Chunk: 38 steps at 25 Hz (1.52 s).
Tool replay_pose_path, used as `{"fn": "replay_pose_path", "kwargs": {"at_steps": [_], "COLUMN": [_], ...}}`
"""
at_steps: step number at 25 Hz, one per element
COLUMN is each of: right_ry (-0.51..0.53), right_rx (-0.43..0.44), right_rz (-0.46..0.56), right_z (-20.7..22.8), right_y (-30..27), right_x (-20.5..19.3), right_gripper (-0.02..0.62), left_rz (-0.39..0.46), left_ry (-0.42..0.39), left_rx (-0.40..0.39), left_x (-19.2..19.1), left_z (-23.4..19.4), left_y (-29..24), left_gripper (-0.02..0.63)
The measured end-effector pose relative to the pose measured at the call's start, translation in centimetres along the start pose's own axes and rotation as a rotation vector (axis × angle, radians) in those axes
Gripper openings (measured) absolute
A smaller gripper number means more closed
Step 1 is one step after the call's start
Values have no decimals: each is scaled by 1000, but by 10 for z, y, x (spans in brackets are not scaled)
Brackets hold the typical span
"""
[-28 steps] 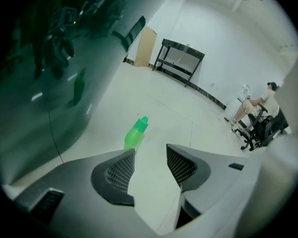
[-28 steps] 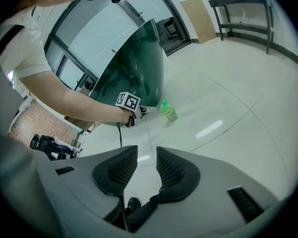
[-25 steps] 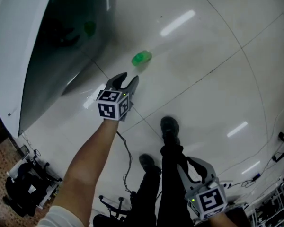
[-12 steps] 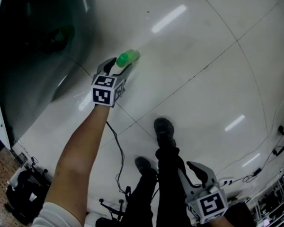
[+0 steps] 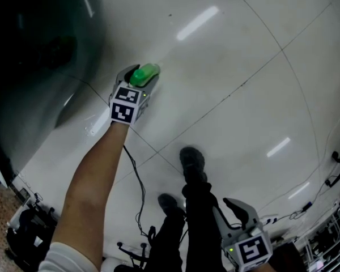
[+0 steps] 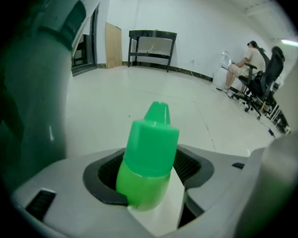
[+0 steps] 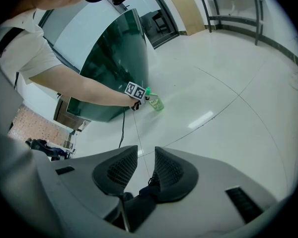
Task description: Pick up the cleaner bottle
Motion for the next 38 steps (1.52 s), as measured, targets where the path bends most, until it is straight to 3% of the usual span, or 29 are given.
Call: {"fn": "replay_pose_path", "kwargs": {"at_steps": [13,19,27,34,38], "right_ry": [-35,-52,-49,-52,-56], "right_rx": [-3,-15,-21,-35,-47], "right_rz": [-15,-3,6,13,10], "right_z": [12,14,10,9,9], "right_y": [-5,-8,-9,-9,-10], "right_x": [-9,-11,-11,-12,-17], "right_gripper": [115,115,115,115,115], "left_rz": [9,57,58,77,76], "left_ry": [-49,-16,-13,41,25], "left_rx": [9,42,24,60,65], "left_x": [0,5,5,1,4], "left_z": [-3,-5,-3,-8,-5], "left_y": [-17,-17,-18,-15,-18], "left_gripper": [272,195,196,186,187]}}
Point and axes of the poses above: the fingertips, and each gripper's own axes: y backward along the fingers, z to its right, x out of its top, the point moved 6 cm from there along y, backward along the fingers, and after that the axes turned 5 degrees about y, right-handed, at the moved point
